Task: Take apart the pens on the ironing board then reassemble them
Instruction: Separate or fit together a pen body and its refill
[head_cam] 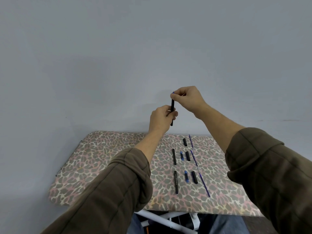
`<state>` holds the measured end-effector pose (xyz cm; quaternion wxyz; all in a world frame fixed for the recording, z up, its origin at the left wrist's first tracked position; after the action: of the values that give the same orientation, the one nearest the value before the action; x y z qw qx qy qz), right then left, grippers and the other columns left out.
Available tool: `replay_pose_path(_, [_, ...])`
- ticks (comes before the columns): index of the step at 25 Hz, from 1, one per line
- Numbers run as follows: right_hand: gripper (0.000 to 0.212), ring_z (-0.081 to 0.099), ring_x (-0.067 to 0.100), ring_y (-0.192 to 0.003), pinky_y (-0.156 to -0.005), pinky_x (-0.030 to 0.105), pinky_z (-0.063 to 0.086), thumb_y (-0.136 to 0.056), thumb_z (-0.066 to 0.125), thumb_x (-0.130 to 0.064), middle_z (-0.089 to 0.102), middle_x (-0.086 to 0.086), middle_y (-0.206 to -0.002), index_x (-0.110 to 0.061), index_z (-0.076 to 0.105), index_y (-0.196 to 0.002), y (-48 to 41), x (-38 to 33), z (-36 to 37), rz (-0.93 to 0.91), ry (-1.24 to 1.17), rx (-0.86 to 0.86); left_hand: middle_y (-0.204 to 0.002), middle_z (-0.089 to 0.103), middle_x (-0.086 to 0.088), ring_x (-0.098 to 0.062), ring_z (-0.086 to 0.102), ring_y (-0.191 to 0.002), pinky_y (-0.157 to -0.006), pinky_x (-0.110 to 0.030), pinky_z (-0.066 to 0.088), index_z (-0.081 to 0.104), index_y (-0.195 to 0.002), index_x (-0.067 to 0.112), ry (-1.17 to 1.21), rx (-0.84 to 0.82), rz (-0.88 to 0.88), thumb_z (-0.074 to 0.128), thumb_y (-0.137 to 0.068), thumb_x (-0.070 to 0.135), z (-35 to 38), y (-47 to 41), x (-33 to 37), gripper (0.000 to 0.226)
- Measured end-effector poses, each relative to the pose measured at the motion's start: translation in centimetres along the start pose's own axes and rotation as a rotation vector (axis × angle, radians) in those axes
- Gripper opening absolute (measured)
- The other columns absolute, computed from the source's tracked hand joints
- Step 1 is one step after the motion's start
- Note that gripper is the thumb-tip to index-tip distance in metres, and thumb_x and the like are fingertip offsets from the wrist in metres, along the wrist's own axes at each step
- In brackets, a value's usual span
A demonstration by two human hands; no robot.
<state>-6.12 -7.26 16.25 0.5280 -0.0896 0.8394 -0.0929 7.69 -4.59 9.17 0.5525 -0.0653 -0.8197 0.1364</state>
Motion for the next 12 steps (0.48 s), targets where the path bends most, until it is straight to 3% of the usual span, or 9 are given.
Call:
replay_pose_path(4, [0.024,0.055,0.007,-0.070,-0.068,0.022,0.046,-0.091,0.077,-0.027,0.065,-0.005,-0.079,-0.003,0.075,-0.091,0.04,0.19,-0.04,0.003,0.027,0.045,-0.079,0.077,0.010,-0.005,0.072,-0.075,-0.066,-0.021,0.051,0.073,-0.103,0.022,0.001,-0.004,0.008,0.069,-0.096,0.024,0.05,0.15,0.19,0.009])
replay_pose_path(8, [0.015,0.057,0.001,-0.076,-0.071,0.021,0.043,-0.091,0.077,-0.027,0.068,-0.012,-0.085,-0.012,0.079,-0.093,0.31,0.12,-0.14,0.017,-0.059,-0.006,-0.078,0.077,0.009,-0.004,0.072,-0.073,-0.065,-0.020,0.049,0.074,-0.103,0.019,0.003,0.002,-0.010,0.070,-0.095,0.025,0.07,0.12,0.07,0.011])
replay_pose_path(12, [0.017,0.060,0.010,-0.080,-0.075,0.024,0.048,-0.093,0.076,-0.025,0.069,-0.005,-0.088,-0.008,0.078,-0.094,0.07,0.06,0.00,0.003,0.026,0.010,-0.080,0.078,0.009,-0.002,0.072,-0.073,-0.066,-0.017,0.052,0.073,-0.104,0.019,0.018,0.008,-0.007,0.069,-0.095,0.022,0.16,0.19,-0.23,0.010])
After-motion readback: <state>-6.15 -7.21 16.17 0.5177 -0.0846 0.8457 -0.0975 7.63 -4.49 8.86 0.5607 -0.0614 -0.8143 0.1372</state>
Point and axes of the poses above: each hand's wrist, its own y-axis away from the middle knuckle, its own z-axis out of the palm, x = y × z, the point moved 5 cm from there along -y, towards the middle knuckle
